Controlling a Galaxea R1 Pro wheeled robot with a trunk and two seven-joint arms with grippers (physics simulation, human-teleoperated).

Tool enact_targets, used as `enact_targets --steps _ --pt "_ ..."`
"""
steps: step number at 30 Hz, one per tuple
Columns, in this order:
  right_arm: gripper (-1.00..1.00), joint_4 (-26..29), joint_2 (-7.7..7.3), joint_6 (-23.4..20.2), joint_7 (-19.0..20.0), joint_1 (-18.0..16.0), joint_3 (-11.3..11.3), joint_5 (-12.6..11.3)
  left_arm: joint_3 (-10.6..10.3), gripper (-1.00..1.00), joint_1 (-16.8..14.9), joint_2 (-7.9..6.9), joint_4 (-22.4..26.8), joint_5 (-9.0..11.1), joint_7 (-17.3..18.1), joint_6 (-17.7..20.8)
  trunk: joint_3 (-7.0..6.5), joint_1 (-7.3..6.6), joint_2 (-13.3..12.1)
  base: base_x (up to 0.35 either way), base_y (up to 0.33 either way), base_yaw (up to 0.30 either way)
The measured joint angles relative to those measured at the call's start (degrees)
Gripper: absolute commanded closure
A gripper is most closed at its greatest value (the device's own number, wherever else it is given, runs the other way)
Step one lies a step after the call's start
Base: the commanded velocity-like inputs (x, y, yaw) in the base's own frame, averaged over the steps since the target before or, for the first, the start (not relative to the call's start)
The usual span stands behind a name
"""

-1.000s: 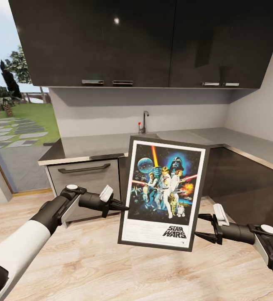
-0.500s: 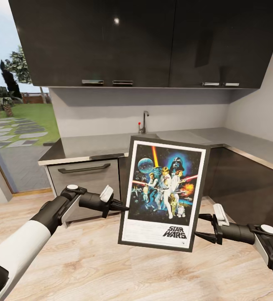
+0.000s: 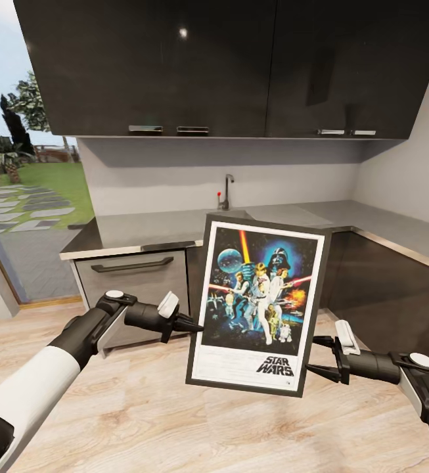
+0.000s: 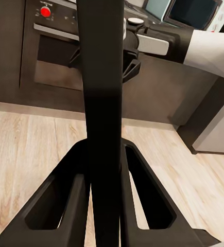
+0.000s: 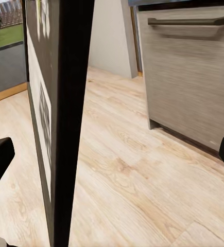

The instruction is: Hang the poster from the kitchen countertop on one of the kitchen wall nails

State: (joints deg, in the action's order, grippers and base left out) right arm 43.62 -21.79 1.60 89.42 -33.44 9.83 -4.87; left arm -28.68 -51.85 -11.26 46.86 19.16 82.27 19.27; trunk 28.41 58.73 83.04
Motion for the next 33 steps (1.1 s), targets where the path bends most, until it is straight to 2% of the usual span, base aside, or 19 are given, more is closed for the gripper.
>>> enact_targets --steps 11,22,23,33 --pt "-1.00 0.0 0.00 0.0 0.0 0.0 0.0 0.0 -0.1 1.00 0.0 0.77 0.1 0.0 -0.1 0.0 0.00 0.00 0.0 0.000 0.000 0.000" --pt "-1.00 0.0 0.00 0.0 0.0 0.0 0.0 0.0 -0.1 1.00 0.0 0.92 0.2 0.0 -0.1 0.0 0.00 0.00 0.0 0.000 0.000 0.000" --pt "1.00 0.0 0.00 0.0 0.0 0.0 0.0 0.0 -0.1 1.00 0.0 0.93 0.2 0.0 -0.1 0.0 0.00 0.00 0.0 0.000 0.000 0.000" --pt "1.00 0.0 0.00 0.1 0.0 0.1 0.0 0.0 -0.1 1.00 0.0 0.88 0.1 -0.1 0.0 0.0 0.00 0.00 0.0 0.000 0.000 0.000"
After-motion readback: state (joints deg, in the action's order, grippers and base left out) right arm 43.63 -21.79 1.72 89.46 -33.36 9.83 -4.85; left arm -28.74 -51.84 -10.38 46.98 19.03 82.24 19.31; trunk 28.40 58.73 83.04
